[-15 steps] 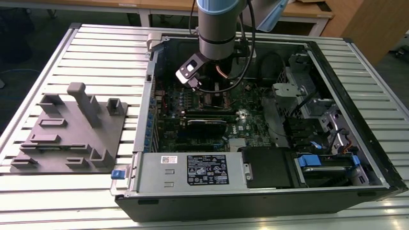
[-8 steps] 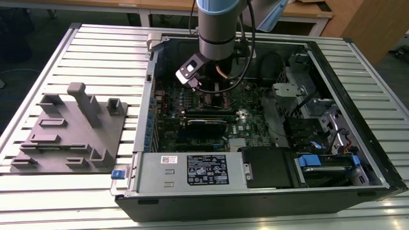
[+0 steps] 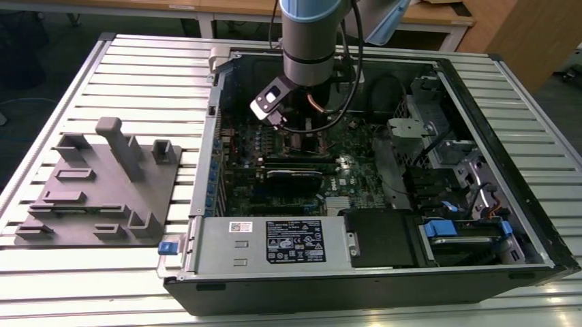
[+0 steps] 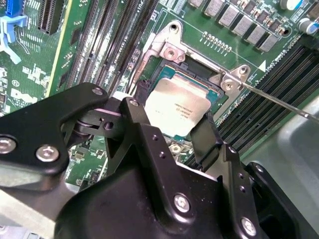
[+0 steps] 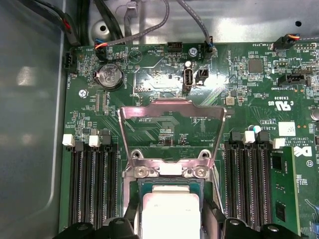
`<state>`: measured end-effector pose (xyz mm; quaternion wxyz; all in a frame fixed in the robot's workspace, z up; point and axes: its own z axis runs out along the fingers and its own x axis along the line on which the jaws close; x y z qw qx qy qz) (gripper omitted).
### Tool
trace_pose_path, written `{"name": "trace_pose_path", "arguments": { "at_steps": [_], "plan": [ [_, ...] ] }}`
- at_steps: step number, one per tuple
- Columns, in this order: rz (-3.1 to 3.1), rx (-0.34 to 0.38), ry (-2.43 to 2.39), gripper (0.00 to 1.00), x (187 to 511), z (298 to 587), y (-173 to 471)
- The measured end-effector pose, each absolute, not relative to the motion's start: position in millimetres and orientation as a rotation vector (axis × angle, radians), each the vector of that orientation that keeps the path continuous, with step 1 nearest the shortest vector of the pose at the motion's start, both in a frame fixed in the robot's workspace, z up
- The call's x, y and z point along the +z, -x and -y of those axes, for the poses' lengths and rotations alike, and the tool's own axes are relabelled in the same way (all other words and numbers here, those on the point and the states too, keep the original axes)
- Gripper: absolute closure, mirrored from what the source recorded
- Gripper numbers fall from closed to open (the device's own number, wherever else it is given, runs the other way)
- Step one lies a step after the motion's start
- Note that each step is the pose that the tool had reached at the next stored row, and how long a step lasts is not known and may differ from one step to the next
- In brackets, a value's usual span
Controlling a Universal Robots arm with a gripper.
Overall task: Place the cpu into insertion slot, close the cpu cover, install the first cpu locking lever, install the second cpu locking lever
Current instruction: 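Place the cpu into insertion slot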
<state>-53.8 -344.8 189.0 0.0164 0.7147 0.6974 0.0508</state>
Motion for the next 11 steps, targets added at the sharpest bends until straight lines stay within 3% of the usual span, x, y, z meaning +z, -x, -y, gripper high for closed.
{"name": "trace_pose_path", "arguments": {
  "at_steps": [11],
  "plan": [
    [-2.168,0.158,-2.222,0.40,193.3,344.8,53.9]
  ]
}}
